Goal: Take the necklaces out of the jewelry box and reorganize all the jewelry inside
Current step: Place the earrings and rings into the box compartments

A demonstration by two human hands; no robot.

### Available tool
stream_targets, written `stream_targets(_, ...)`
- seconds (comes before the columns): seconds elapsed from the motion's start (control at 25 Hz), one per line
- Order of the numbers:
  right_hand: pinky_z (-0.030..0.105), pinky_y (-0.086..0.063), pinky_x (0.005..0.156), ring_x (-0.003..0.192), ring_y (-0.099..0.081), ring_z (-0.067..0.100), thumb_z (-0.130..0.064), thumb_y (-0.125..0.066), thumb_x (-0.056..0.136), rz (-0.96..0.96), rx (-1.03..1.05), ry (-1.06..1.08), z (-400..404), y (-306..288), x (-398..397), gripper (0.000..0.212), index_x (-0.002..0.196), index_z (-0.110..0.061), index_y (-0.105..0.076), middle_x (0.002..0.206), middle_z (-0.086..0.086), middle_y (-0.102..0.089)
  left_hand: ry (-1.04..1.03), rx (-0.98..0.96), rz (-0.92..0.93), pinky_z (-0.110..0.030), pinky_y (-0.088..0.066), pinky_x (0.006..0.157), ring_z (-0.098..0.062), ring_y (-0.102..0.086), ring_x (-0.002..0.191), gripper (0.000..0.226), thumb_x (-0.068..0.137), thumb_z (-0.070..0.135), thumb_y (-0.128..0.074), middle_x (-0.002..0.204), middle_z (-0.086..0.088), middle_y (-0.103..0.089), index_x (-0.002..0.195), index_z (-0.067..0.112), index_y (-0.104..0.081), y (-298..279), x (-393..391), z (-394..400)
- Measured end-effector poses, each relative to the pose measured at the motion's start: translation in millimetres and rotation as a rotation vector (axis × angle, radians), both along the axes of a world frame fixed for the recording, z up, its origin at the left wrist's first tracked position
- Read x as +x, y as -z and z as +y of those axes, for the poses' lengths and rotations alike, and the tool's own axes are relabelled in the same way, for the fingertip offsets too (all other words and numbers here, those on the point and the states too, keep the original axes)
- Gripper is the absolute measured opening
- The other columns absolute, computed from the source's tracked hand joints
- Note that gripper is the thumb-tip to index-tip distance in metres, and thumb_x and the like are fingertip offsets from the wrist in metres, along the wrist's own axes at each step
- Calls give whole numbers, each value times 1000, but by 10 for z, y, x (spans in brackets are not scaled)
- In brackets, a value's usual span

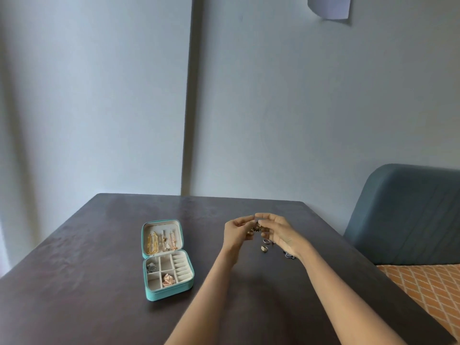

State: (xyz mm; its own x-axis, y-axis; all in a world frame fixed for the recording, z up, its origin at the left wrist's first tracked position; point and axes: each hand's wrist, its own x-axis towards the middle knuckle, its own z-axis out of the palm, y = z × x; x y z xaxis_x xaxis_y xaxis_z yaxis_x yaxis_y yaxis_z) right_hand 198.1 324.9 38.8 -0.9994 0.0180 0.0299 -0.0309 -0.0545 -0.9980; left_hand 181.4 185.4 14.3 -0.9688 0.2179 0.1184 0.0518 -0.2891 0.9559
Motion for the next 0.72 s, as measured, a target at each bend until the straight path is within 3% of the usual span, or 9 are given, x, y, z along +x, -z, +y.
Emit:
stream_targets(0.12, 17, -50, 60, 73, -60, 13, 0, -58, 88, 34, 0, 4, -301, -122, 84, 25, 111, -8, -56, 87, 8, -63, 23, -160, 110, -20, -47, 58, -7, -52, 53, 13, 84, 3, -64, 66, -3, -65, 89, 13, -71, -115, 87, -314)
stream_targets(0.36, 20, -50, 72, 81, -59, 13, -1, -60, 88, 84, -15, -38, -858, -218, 110, 28, 116, -4, -54, 92, 6, -60, -103, -126, 96, -21, -50, 56, -8, -53, 53, 9, 83, 4, -66, 63, -2, -63, 82, 12, -70, -241, 195, -850)
stream_targets(0.52, 22, -49, 71, 78, -57, 10, -23, -61, 90, 8, 175, -96, -1150, -120, 126, 21, 101, -5, -67, 85, 2, -63, -135, -138, 81, -18, -47, 50, -10, -51, 51, 10, 83, 1, -65, 65, -5, -63, 78, 10, -67, -229, 252, -1186)
stream_targets(0.72, 16, -49, 67, 78, -58, 8, -19, -65, 86, 92, 226, -41, -1501, 66, 139, 11, 94, -12, -70, 85, 1, -67, -103, -292, 86, -14, -47, 47, -1, -53, 42, 8, 83, 1, -67, 53, 6, -64, 80, 9, -67, -152, 253, -1617)
